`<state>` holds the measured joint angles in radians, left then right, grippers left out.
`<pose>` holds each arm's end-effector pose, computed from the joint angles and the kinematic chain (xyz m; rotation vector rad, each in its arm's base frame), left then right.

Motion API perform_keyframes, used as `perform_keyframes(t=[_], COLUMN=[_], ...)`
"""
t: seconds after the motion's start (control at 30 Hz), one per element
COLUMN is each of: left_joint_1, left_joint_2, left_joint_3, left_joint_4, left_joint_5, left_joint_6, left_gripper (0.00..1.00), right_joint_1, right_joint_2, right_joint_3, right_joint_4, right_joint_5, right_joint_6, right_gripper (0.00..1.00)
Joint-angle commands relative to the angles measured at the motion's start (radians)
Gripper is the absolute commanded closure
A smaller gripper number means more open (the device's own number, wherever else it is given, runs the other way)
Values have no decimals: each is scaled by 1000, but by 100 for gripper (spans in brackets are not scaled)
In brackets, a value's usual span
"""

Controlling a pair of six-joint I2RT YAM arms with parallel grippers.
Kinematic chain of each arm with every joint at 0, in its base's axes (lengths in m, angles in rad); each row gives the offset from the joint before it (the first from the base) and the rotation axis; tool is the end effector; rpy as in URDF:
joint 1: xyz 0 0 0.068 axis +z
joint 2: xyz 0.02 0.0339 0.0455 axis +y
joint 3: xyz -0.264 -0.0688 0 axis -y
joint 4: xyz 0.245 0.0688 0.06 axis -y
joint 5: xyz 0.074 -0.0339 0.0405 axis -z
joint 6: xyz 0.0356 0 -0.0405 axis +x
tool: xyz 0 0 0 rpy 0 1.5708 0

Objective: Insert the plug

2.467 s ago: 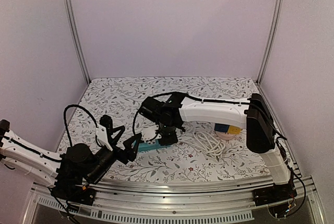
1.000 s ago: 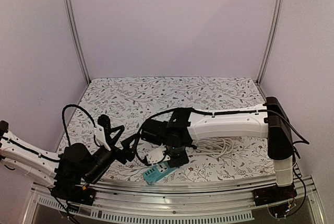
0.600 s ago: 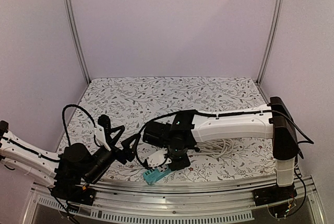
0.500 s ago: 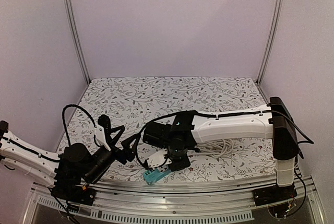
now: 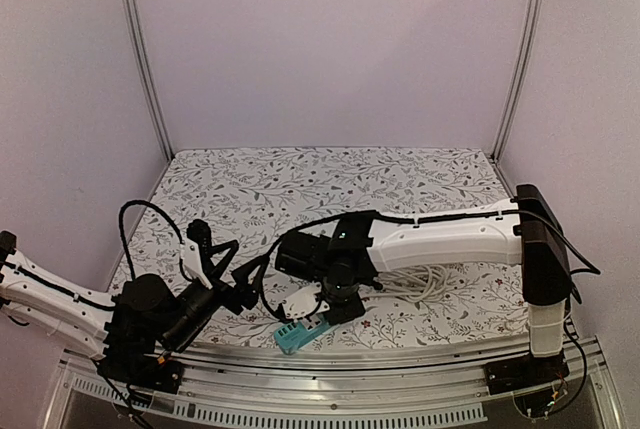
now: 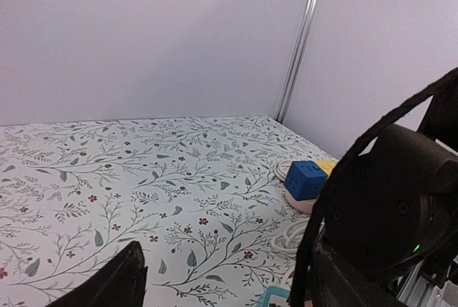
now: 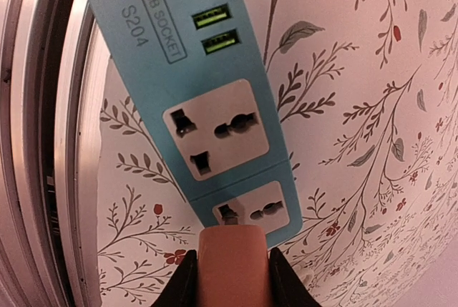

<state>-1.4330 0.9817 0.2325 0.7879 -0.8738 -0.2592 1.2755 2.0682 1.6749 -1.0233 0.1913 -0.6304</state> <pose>0.0532 -0.1848 0.2138 0.2133 1.5704 -0.6682 0.1264 0.3922 0.1994 -2.3748 1.7143 -0.1948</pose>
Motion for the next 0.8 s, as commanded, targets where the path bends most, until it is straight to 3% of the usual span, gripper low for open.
perform_keyframes(t=[0.0, 0.77], left_joint_1=[13, 13], left_joint_2=[-1, 14], left_joint_3=[-12, -10], left_joint_4=[15, 27], left_joint_5=[-14, -17], left_joint_6=[0, 3], left_gripper=[22, 22], right_joint_1=[-9, -9], right_joint_2=[1, -23], right_joint_3=[-26, -121], right_joint_4=[4, -3], right_joint_5=[21, 21], right_joint_6=[-16, -193], right_gripper=[100, 100])
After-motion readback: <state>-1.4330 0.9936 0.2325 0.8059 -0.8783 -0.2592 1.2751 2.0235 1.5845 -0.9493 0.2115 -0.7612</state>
